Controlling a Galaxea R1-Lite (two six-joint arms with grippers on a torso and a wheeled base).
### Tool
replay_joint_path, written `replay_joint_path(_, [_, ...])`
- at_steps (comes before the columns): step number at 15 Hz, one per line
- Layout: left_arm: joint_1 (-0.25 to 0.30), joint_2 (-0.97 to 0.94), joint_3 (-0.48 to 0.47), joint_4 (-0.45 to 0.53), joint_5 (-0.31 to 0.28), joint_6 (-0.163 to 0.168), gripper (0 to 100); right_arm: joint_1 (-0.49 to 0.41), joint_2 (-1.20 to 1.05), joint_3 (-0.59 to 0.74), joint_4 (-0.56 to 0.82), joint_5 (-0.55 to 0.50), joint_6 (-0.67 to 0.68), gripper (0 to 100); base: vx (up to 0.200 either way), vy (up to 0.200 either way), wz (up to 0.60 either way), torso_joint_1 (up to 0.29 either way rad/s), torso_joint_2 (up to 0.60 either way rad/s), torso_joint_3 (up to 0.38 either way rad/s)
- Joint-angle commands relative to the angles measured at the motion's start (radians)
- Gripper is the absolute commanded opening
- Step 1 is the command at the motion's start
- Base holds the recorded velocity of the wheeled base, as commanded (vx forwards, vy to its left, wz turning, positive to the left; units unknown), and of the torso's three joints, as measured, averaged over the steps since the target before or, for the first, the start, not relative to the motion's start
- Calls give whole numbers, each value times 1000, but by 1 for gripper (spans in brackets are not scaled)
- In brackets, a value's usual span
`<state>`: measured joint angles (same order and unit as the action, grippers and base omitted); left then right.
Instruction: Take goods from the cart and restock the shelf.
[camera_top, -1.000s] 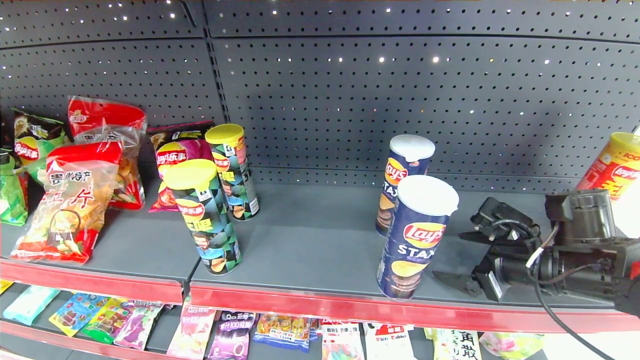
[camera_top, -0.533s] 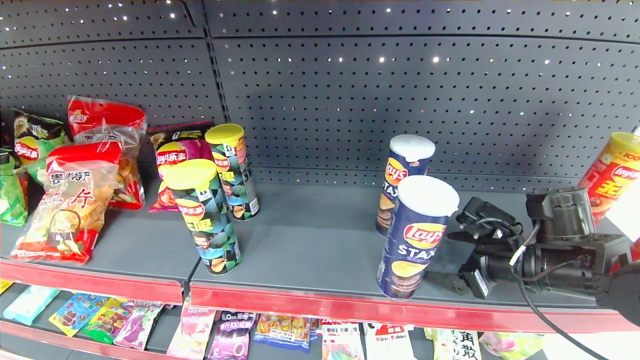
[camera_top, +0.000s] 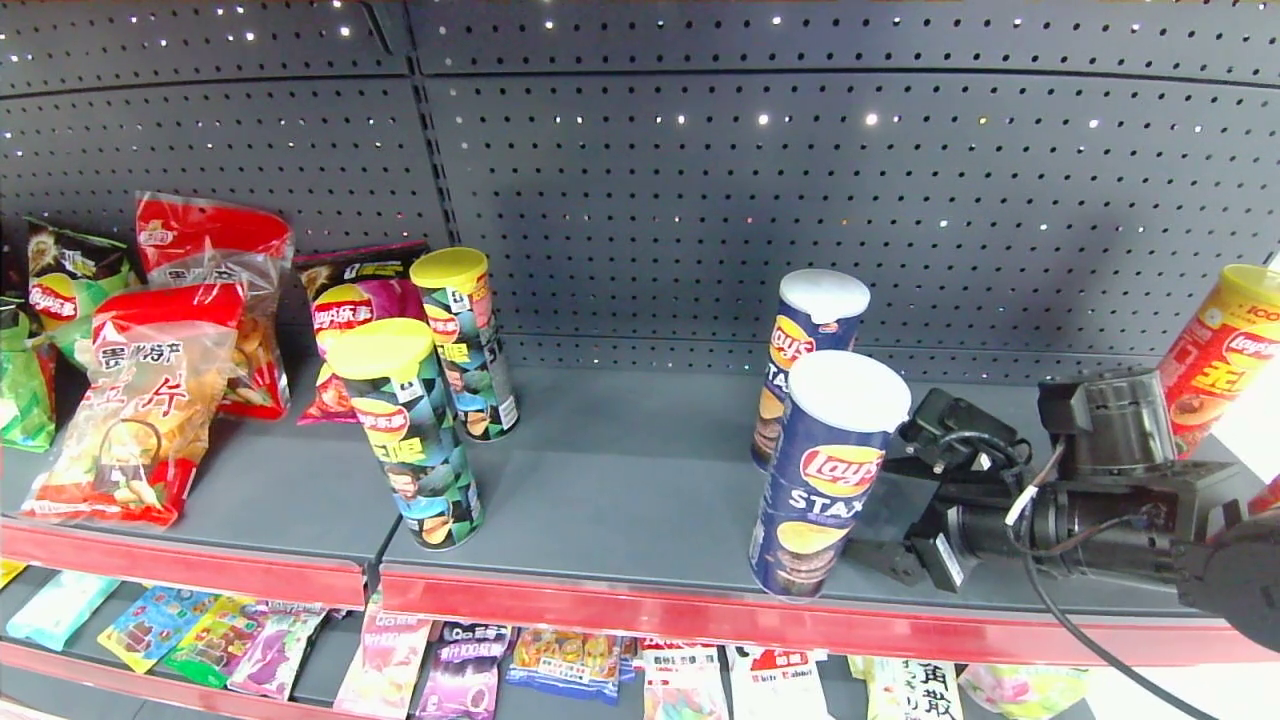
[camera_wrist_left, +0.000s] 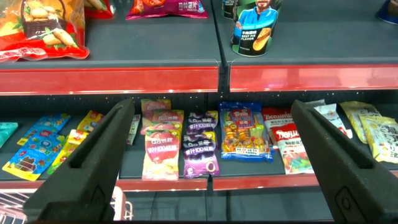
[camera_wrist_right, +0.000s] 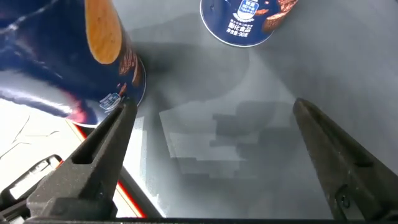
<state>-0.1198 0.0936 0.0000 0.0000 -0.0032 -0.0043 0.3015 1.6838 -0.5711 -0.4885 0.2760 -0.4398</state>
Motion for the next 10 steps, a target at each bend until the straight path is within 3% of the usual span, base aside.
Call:
replay_joint_path(1, [0, 1, 0, 0, 0, 0, 100, 1, -1, 0, -1, 0, 0, 100, 0, 0, 0, 0, 0, 0])
replay_joint_path(4, [0, 1, 0, 0, 0, 0, 100, -12, -12, 14, -1, 0, 18, 100, 0, 0, 0, 0, 0, 0])
replay_joint_path(7, [0, 1, 0, 0, 0, 0, 100, -24, -105, 28, -1, 0, 128, 100, 0, 0, 0, 0, 0, 0])
replay_joint_path(10, [0, 1, 0, 0, 0, 0, 100, -25, -245, 134, 1, 0, 176, 100, 0, 0, 0, 0, 0, 0])
